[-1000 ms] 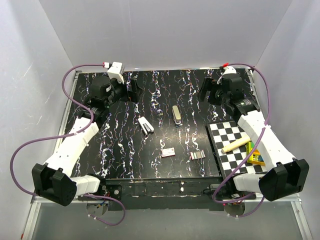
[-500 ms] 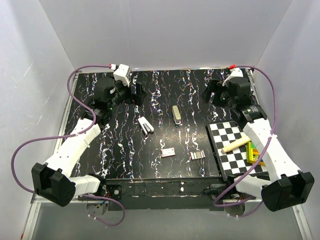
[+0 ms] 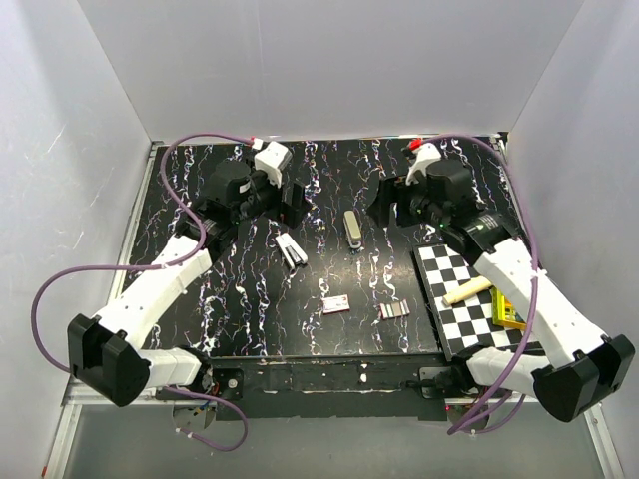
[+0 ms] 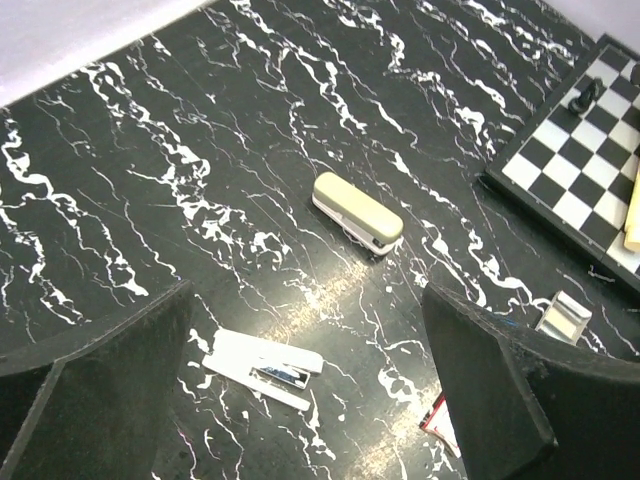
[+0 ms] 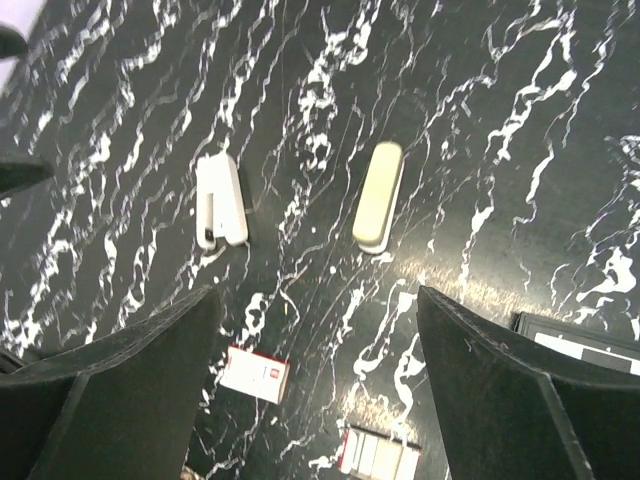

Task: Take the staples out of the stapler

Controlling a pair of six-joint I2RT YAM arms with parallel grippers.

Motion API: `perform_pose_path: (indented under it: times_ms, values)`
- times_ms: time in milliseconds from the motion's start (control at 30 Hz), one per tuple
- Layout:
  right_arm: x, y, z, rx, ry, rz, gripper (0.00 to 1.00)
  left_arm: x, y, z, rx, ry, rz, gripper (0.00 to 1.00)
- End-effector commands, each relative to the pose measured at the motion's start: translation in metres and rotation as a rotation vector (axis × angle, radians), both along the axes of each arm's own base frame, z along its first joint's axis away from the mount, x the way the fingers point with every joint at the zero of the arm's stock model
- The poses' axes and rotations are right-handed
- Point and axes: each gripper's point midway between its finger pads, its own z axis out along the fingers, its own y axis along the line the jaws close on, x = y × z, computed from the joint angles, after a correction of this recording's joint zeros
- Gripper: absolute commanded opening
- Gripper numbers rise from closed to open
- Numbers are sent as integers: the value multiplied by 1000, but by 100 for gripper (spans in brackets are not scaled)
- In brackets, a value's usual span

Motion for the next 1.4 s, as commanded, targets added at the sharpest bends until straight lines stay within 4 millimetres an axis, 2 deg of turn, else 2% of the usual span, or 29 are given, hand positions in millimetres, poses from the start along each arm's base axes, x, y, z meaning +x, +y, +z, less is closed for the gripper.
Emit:
perform_pose_path:
  times_ms: [0,133,367,500,600,900,1067,1367]
  values:
    - [-9,9,-7,-66,28,61,86,-3,-9,-12,45,25,-64,98]
    - [-6,18,-33,-132,99,58,83,2,-10,-21,69,63,-37,98]
    - [26,27,-74,-264,182,-33,77,8,-10,-30,70,104,26,98]
    - [46,29,-96,-349,214,-61,70,5,-5,-21,83,78,63,98]
    - [57,32,-115,-405,249,-61,68,-1,-6,-10,79,45,61,98]
    - [82,58,-140,-411,310,-37,68,-10,-1,7,58,7,93,98]
    - [88,62,-156,-434,347,-36,67,-9,9,13,63,-22,158,98]
    - [92,60,-183,-496,411,-60,67,-15,14,29,26,-55,172,98]
